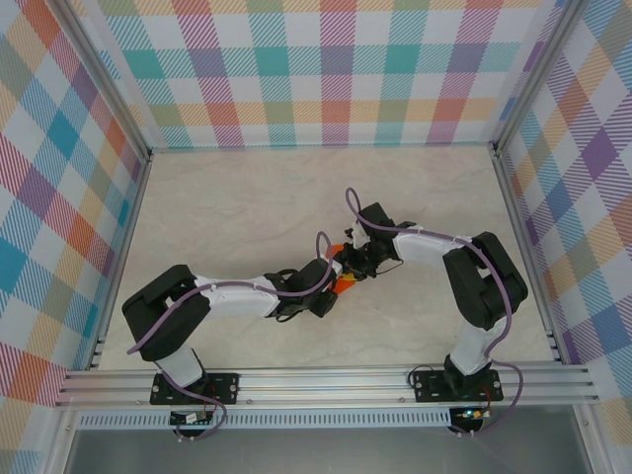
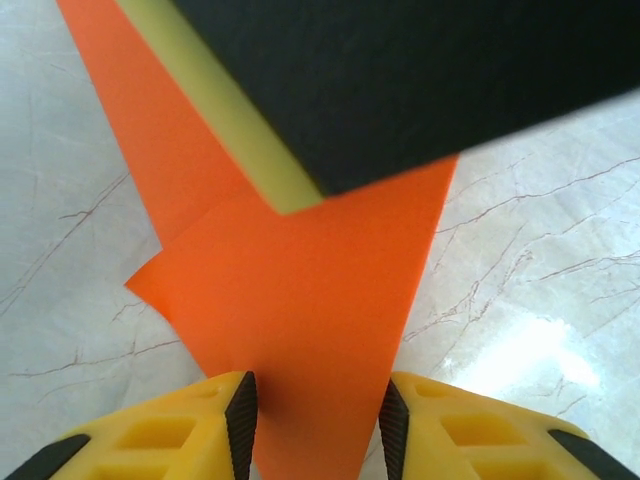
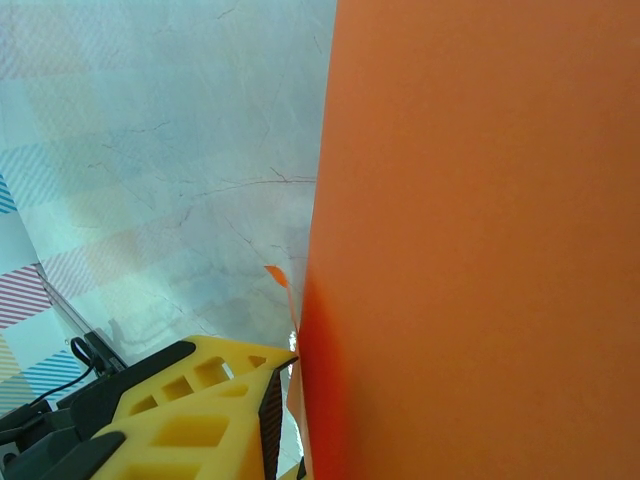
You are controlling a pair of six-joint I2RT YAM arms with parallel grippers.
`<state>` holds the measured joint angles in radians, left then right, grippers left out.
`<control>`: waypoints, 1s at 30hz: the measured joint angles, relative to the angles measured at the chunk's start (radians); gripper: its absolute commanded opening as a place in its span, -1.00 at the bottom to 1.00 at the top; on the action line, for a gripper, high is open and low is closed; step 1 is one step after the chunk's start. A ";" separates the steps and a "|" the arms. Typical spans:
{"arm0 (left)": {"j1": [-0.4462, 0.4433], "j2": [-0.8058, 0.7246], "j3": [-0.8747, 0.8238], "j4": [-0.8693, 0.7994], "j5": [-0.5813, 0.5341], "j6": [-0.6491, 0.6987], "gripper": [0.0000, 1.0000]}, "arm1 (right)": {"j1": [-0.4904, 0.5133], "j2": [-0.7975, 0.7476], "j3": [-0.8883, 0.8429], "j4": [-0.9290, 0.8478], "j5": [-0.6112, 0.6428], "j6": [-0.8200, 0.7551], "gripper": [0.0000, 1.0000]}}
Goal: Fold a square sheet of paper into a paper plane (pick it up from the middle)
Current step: Fourth fold the wing at the center of the table.
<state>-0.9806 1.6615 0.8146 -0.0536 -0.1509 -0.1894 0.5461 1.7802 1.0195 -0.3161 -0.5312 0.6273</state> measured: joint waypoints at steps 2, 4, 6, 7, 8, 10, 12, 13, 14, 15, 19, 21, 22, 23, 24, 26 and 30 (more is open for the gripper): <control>-0.002 0.000 0.000 0.000 -0.009 0.001 -0.16 | 0.000 0.001 0.002 0.000 0.000 -0.002 -0.48; -0.006 0.000 0.000 -0.003 -0.018 0.003 -0.09 | 0.001 0.003 0.005 0.000 -0.002 -0.002 -0.52; -0.010 0.000 0.000 -0.007 -0.026 0.004 -0.09 | 0.001 0.005 0.009 0.000 -0.003 -0.003 -0.56; -0.011 0.000 0.000 -0.008 -0.027 0.004 -0.09 | 0.001 0.005 0.010 0.000 -0.003 -0.003 -0.56; -0.013 0.000 0.000 -0.009 -0.027 0.005 -0.09 | 0.001 0.006 0.012 0.000 -0.003 -0.003 -0.57; -0.014 0.000 0.000 -0.011 -0.031 0.004 -0.09 | 0.001 0.006 0.013 0.000 -0.003 -0.003 -0.58; -0.014 0.000 0.000 -0.013 -0.035 0.004 -0.10 | 0.001 0.007 0.015 0.000 -0.003 -0.003 -0.58; -0.015 0.000 0.000 -0.014 -0.036 0.004 -0.11 | 0.001 0.008 0.015 0.000 -0.003 -0.003 -0.58; -0.015 0.000 0.000 -0.016 -0.038 0.005 -0.14 | 0.001 0.008 0.015 0.000 -0.003 -0.003 -0.58; -0.017 0.000 0.000 -0.016 -0.042 0.004 -0.16 | 0.002 0.008 0.015 0.000 -0.003 -0.003 -0.58; -0.021 0.000 0.000 -0.020 -0.053 0.004 -0.31 | 0.002 0.009 0.015 0.000 -0.002 -0.003 -0.58; -0.021 0.000 0.000 -0.020 -0.053 0.005 -0.43 | 0.002 0.009 0.015 0.000 -0.002 -0.003 -0.59; -0.021 0.000 0.000 -0.021 -0.054 0.006 -0.46 | 0.002 0.009 0.015 0.000 -0.002 -0.003 -0.59; -0.021 0.000 0.000 -0.021 -0.054 0.007 -0.50 | 0.002 0.009 0.015 0.000 -0.002 -0.003 -0.59; -0.021 0.000 0.000 -0.021 -0.054 0.007 -0.54 | 0.002 0.009 0.015 0.000 -0.001 -0.003 -0.59; -0.021 0.001 0.000 -0.021 -0.057 0.009 -0.62 | 0.002 0.009 0.015 0.000 0.000 -0.003 -0.59; -0.024 0.002 0.000 -0.021 -0.067 0.014 -0.71 | 0.002 0.009 0.015 0.000 0.001 -0.003 -0.59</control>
<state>-1.0042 1.6638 0.8146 -0.0742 -0.2180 -0.1749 0.5480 1.7893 1.0344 -0.3161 -0.5304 0.6239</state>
